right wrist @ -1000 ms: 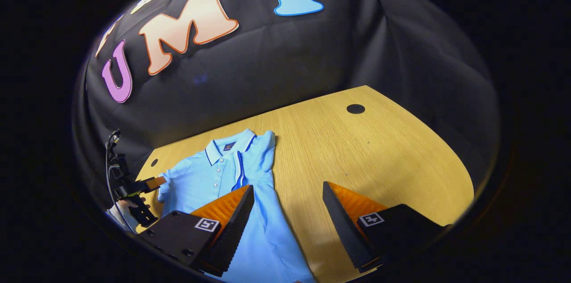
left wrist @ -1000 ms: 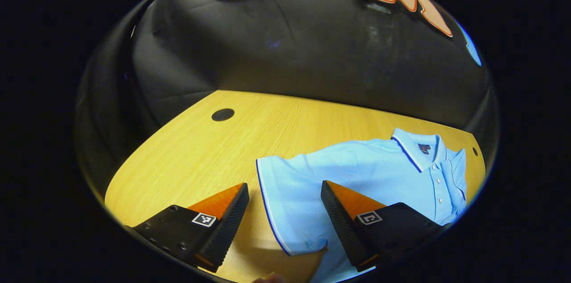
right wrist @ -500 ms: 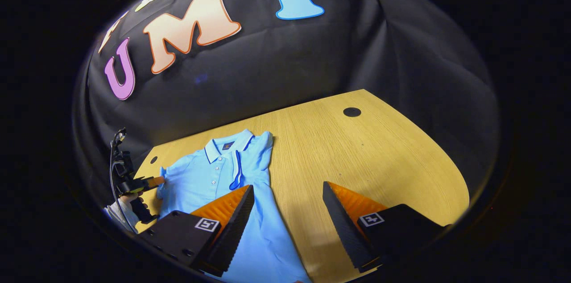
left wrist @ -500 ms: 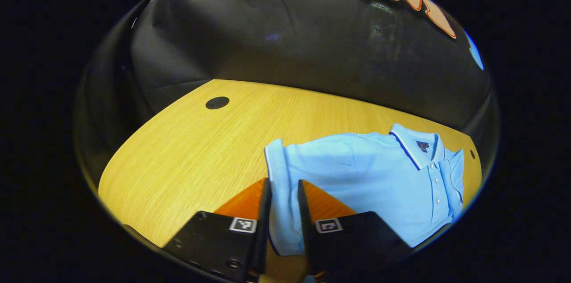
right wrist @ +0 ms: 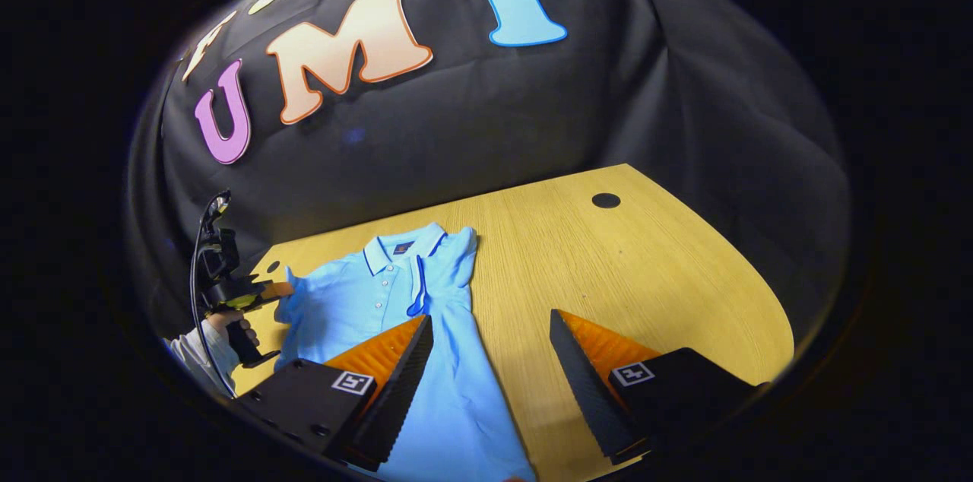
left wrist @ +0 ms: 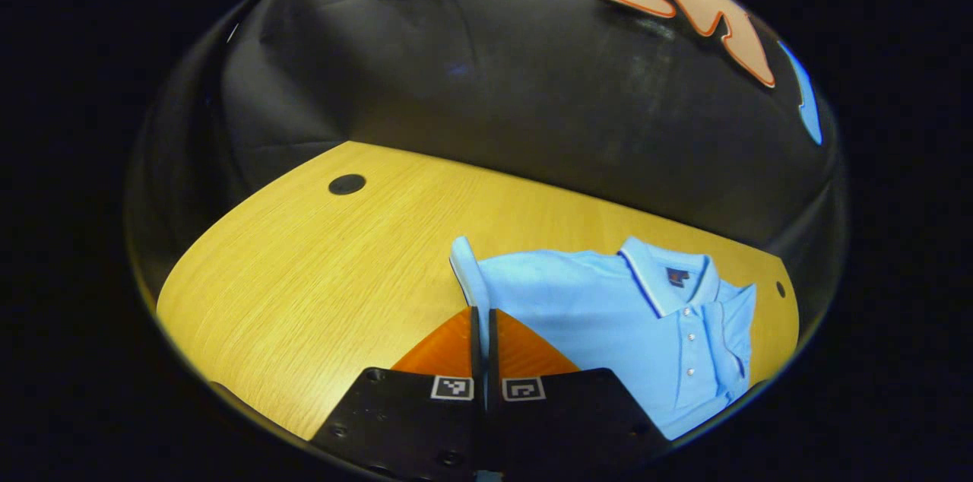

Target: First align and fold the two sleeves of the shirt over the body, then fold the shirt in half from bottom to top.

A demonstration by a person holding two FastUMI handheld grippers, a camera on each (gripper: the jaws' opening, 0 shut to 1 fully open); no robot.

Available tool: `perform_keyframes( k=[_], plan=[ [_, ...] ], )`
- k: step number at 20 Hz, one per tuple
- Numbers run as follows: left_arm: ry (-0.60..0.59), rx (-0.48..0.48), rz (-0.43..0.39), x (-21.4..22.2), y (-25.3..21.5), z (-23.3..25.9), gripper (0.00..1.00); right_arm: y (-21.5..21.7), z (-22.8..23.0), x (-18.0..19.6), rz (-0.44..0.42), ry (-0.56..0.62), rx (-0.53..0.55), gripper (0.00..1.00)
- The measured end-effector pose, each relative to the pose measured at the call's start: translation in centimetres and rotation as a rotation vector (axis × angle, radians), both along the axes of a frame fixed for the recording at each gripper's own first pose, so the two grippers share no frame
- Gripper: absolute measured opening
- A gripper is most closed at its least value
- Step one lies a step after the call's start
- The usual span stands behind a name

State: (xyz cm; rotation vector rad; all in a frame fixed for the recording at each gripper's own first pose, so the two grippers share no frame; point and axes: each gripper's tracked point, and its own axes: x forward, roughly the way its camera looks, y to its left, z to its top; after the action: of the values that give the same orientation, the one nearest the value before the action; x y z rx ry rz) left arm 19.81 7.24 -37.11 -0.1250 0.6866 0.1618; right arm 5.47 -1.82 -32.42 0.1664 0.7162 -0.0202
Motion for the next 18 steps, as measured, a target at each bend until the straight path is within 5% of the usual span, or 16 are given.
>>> perform_keyframes(
  k=[9, 17, 18],
  plan=[
    [-0.020, -0.044, -0.205, 1.1, -12.0, 1.9, 0.00, -1.1, 1.5, -0.7, -0.027, -0.041, 0.008, 0.97],
    [0.073, -0.102, -0.328, 0.2, -16.5, -1.6, 0.02, 0.2, 0.6, 0.6, -0.079, -0.044, 0.045, 0.97],
    [0.064, -0.138, -0.351, -0.1, -17.2, -1.1, 0.26, 0.4, 0.6, 0.7, -0.084, -0.047, 0.049, 0.97]
  ],
)
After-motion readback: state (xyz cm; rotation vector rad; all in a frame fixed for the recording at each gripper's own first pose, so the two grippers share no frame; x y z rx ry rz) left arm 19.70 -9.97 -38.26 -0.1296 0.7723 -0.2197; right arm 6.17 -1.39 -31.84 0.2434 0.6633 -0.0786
